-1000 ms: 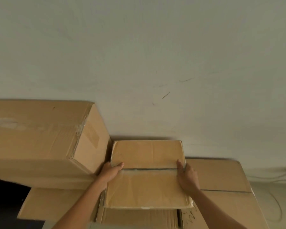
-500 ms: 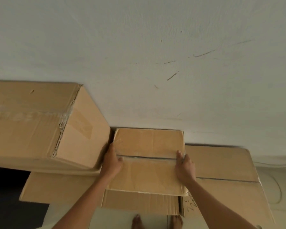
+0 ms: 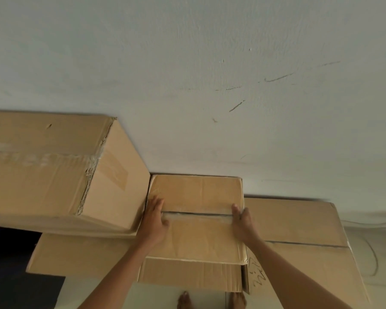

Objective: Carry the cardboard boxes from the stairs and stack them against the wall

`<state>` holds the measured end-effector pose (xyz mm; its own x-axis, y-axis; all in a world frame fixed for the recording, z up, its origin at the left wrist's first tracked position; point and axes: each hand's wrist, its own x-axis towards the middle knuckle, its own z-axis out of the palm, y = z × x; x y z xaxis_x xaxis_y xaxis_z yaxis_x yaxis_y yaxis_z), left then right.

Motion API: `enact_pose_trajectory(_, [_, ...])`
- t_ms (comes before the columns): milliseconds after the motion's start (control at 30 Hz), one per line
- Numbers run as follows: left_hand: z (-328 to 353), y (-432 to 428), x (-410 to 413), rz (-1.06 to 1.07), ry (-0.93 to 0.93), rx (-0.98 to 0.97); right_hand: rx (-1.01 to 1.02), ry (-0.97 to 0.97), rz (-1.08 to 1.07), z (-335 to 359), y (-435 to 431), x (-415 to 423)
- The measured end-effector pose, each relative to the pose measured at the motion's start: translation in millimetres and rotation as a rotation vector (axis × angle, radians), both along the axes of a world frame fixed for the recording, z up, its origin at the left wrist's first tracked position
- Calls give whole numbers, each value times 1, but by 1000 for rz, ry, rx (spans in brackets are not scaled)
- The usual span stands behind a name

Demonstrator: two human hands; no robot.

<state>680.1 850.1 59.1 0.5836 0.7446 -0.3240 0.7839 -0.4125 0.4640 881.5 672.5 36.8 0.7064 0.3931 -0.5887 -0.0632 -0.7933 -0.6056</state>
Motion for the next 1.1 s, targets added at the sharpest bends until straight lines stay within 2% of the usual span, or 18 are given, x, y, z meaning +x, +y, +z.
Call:
enact_pose_trajectory(100, [6,-4,1,-8,9,0,-41,43,33,12,2,3])
enact_pose_trajectory(233, [25,-5,-2,-23,9,-18,-63,-1,95,36,6,-6])
enact_pose_trajectory(500, [88,-9,-12,22,-63,-76,-189,-241,424,106,14,-2])
enact_pose_trajectory(633, [116,-27,-23,64,-106,-125,-160,-354,582,137,29,-5])
enact_pose_trajectory(900, [173,-87,-79,340,-159,-19,-92,-437,1060,203,44,-55])
enact_pose_trajectory(1100, [207,-141,-171,611,-179,9,-84,-499,1431,247,52,-136])
